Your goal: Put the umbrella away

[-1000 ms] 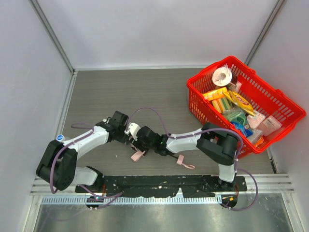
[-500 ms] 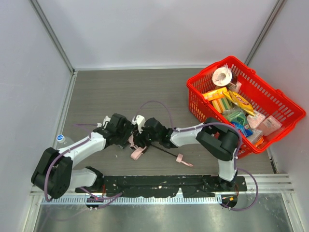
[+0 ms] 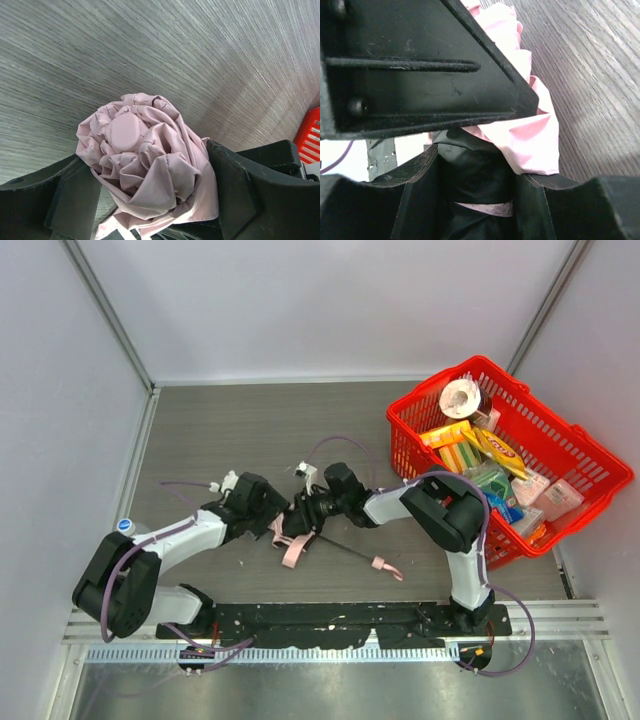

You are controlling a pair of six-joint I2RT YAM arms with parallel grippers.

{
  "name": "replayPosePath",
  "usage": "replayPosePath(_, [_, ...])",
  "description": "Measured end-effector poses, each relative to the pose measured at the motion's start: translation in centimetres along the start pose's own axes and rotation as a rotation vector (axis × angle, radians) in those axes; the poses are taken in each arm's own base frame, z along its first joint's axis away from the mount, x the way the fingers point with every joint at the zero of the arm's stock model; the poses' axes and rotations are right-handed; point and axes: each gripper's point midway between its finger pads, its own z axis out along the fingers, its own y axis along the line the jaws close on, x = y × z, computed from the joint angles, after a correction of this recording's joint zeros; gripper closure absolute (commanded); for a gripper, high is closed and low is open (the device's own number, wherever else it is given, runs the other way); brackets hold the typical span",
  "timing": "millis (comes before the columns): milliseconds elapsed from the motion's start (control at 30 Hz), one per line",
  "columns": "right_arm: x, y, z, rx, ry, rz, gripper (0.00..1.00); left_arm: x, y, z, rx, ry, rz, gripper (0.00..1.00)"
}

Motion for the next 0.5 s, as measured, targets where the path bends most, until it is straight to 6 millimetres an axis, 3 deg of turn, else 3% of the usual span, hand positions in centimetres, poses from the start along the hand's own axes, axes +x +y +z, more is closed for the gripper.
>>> replayPosePath(133, [-0.12, -0.18, -0.33, -0.041, -0.003, 0.057, 0.99, -0.02, 0.12, 0.61, -0.01, -0.004, 0.013, 0.52])
replayPosePath(233, [-0.18, -0.16, -0.32, -0.061, 0.004, 0.082, 0.99, -0.02, -0.15, 1.02, 0.009, -0.011, -0.015, 0.81])
replayPosePath(333, [-0.25, -0.1, -0.23, -0.07, 0.017, 0.091, 0.99, -0.08, -0.75, 1.12, 0.043, -0.016, -0.067, 0.94])
replayPosePath(367, [-0.25, -0.12, -0.21, -0.069, 0.025, 0.091, 0.95, -0.1, -0.81, 1.09, 0.05, -0.017, -0.08, 0.98])
replayPosePath(400, [-0.28, -0.14, -0.18, -0.066, 0.033, 0.09, 0.84, -0.13, -0.85, 1.04, 0.055, -0.019, -0.088, 1.0])
replayPosePath(500, [-0.25, -0.28, -0.09, -0.044, 0.062, 0.089, 0.62, -0.18, -0.54, 1.05, 0.048, -0.021, -0.093, 1.0])
